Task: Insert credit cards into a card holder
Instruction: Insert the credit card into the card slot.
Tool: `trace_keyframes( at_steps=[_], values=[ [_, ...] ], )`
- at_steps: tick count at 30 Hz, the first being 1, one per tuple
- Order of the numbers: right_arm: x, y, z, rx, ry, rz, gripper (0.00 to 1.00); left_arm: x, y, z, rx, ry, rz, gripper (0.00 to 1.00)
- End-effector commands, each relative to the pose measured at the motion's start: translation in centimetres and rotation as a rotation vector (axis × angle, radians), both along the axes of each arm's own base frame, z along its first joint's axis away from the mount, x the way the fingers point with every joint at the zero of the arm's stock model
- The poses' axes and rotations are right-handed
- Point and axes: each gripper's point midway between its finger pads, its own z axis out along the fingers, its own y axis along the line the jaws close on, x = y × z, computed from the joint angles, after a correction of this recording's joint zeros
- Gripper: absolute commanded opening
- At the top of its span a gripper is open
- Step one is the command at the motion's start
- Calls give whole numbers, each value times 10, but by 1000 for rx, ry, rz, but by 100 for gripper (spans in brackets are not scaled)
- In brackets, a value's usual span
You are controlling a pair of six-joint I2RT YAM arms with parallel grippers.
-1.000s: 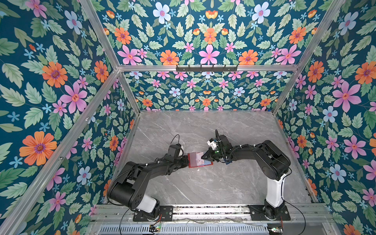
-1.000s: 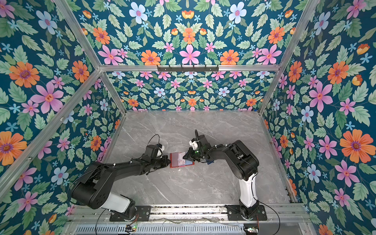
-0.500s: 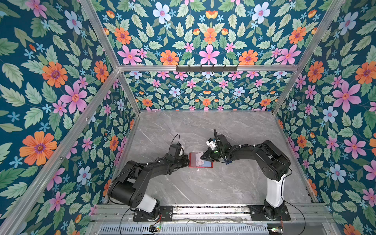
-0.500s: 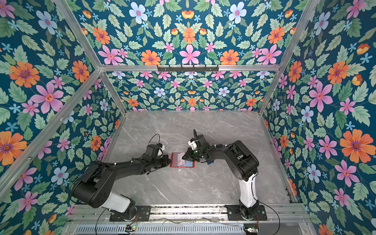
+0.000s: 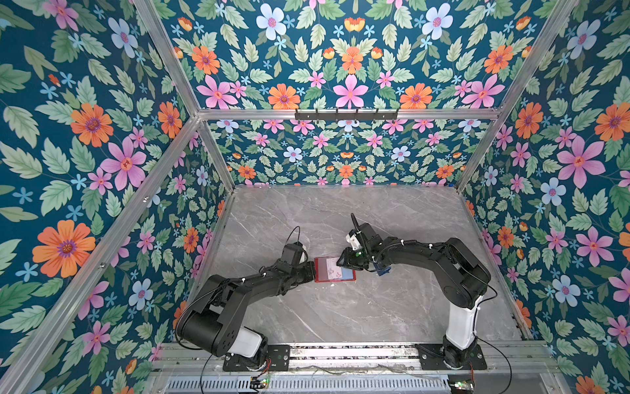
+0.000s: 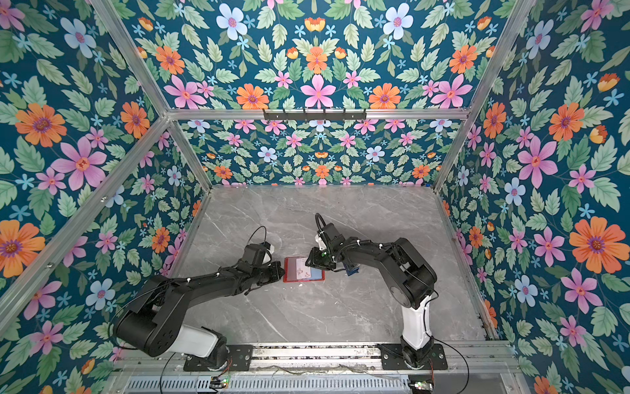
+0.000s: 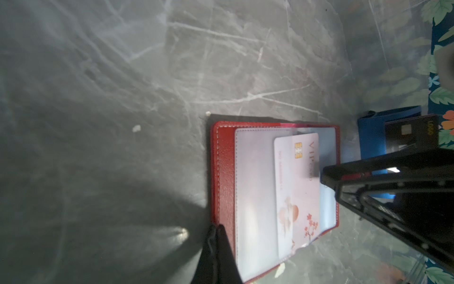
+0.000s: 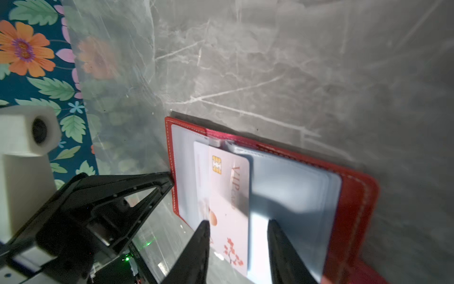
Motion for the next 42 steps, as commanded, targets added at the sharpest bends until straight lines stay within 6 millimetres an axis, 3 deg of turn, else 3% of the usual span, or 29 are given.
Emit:
trace_keyframes(
  at_steps=[1,13,18,31,42],
  values=[
    [-3,-14,-4,-124,-21,2,40,-4,0,-1,0,17,-1,0],
    [-5,-24,-10,-325,-51,14,11,-3,0,-1,0,17,-2,0],
    [-7,-22,-14,-361,-42,32,4,-4,-1,-2,-1,20,-7,0],
    [-14,-10,-26,-342,10,76,0,-3,-3,-2,-3,20,-12,0],
    [-16,2,-25,-286,29,97,0,-1,-3,-1,0,18,-7,0]
  ],
)
